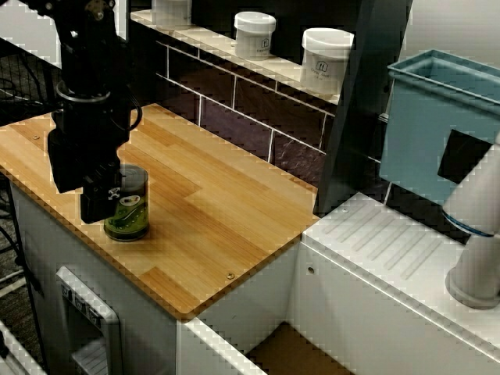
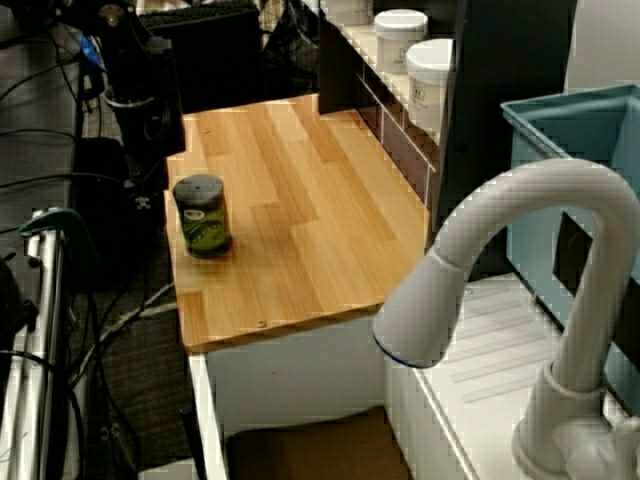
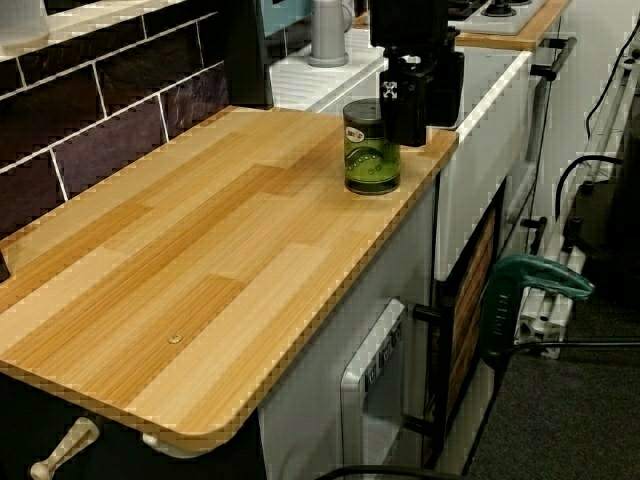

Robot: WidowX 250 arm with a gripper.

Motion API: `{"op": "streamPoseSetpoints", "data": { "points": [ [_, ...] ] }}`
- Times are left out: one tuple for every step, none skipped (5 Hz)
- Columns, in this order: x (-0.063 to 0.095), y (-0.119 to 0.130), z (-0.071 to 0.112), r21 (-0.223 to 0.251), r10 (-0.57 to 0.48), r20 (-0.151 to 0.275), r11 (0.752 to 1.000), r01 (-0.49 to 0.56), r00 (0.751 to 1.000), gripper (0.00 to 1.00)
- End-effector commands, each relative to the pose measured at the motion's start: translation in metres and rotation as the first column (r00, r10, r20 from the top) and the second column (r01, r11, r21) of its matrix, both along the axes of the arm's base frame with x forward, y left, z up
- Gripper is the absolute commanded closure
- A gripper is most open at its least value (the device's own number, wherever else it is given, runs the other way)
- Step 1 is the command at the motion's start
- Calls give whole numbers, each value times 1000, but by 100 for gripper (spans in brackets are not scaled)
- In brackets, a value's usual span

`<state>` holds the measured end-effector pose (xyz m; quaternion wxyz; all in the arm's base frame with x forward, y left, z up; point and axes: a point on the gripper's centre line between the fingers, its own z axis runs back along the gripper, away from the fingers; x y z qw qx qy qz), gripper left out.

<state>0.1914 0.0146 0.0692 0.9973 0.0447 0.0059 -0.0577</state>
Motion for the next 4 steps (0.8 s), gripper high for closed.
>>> {"op": "streamPoseSetpoints", "data": {
  "points": [
    [22, -2, 2, 12, 14, 13, 1000, -15, 1000, 0],
    [36, -5, 3, 16, 22, 8, 1000, -23, 1000, 0],
    [53, -4, 8, 12, 42, 11, 999, -42, 999, 0],
    [70, -3, 11, 5, 53, 6, 999, -53, 999, 0]
  ]
}}
